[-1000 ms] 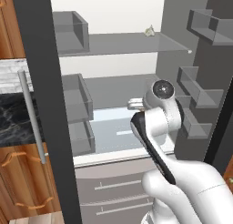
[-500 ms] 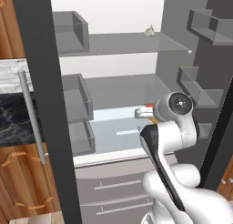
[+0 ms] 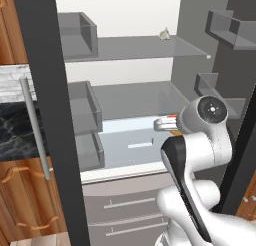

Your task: Pick the cheese from the fridge and the cheese grater from the cabinet and place them next to the salad bowl.

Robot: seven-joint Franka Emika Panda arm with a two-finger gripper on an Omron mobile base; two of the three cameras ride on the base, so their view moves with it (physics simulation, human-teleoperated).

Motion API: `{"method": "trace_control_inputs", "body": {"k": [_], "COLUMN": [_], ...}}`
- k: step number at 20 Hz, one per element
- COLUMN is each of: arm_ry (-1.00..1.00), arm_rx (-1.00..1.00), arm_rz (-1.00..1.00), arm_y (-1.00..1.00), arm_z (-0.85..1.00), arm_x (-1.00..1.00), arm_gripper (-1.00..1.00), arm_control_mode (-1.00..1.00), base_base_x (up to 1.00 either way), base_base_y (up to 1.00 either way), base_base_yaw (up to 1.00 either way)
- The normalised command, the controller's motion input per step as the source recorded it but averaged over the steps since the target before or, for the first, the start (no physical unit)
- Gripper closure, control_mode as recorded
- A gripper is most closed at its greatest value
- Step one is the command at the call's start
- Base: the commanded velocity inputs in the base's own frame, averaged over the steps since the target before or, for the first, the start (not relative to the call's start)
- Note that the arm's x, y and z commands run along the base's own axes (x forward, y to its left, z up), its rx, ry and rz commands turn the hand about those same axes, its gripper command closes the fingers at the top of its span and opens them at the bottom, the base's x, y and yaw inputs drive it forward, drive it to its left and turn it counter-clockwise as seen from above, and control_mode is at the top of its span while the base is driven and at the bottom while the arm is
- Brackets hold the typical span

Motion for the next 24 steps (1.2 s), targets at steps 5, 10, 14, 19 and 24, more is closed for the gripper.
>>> {"method": "trace_control_inputs", "body": {"k": [5,10,14,19,24], "arm_ry": [0.00,0.00,0.00,0.00,0.00], "arm_rx": [0.00,0.00,0.00,0.00,0.00], "arm_rz": [0.00,0.00,0.00,0.00,0.00], "arm_y": [0.00,0.00,0.00,0.00,0.00], "arm_z": [0.00,0.00,0.00,0.00,0.00], "arm_x": [-0.05,-0.06,0.00,0.00,0.00], "arm_gripper": [1.00,1.00,1.00,1.00,1.00], "arm_control_mode": [-1.00,1.00,1.00,1.00,1.00], "base_base_x": [0.00,-0.37,-0.51,-0.51,-0.58], "base_base_y": [0.00,0.00,0.00,0.00,0.00], "base_base_yaw": [0.00,0.00,0.00,0.00,0.15]}}
